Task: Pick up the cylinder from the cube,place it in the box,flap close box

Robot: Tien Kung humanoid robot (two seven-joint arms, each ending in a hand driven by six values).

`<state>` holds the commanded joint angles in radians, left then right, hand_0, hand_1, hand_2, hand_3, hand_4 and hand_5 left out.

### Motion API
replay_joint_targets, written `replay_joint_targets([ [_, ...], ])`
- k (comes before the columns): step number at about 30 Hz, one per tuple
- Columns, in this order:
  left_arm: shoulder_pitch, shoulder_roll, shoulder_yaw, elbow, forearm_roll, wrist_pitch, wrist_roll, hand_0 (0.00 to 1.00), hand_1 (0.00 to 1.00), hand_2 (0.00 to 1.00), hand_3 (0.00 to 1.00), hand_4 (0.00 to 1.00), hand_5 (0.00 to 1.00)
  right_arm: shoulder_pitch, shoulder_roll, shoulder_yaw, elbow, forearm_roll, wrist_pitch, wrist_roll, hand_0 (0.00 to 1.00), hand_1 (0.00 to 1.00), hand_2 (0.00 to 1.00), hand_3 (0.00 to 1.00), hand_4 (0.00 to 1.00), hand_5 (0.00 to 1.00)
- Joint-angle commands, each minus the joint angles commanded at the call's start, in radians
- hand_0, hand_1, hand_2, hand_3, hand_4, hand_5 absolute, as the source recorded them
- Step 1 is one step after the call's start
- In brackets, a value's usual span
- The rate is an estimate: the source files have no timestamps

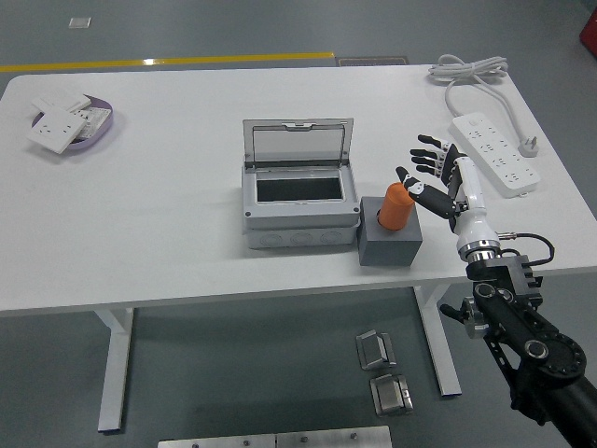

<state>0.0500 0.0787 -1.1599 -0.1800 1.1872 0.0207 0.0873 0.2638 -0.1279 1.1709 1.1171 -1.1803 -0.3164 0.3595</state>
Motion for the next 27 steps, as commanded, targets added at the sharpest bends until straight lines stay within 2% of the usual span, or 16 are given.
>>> replay_joint_targets([
  [10, -0.002, 0.000, 0.002, 0.000, 0.001, 0.000, 0.001, 0.599, 0.622, 0.610, 0.611, 0.664, 0.297, 0.008, 0.010, -0.051, -0.014, 0.008, 0.001, -0.005, 0.678, 0.640, 0.552, 0.675, 0.791, 0.075],
  [27, -0.006, -0.001, 0.013, 0.000, -0.001, -0.003, -0.003, 0.598, 0.622, 0.611, 0.610, 0.661, 0.296, 0.021, 0.019, -0.124, -0.095, 0.044, 0.018, 0.000, 0.652, 0.629, 0.530, 0.649, 0.779, 0.085],
])
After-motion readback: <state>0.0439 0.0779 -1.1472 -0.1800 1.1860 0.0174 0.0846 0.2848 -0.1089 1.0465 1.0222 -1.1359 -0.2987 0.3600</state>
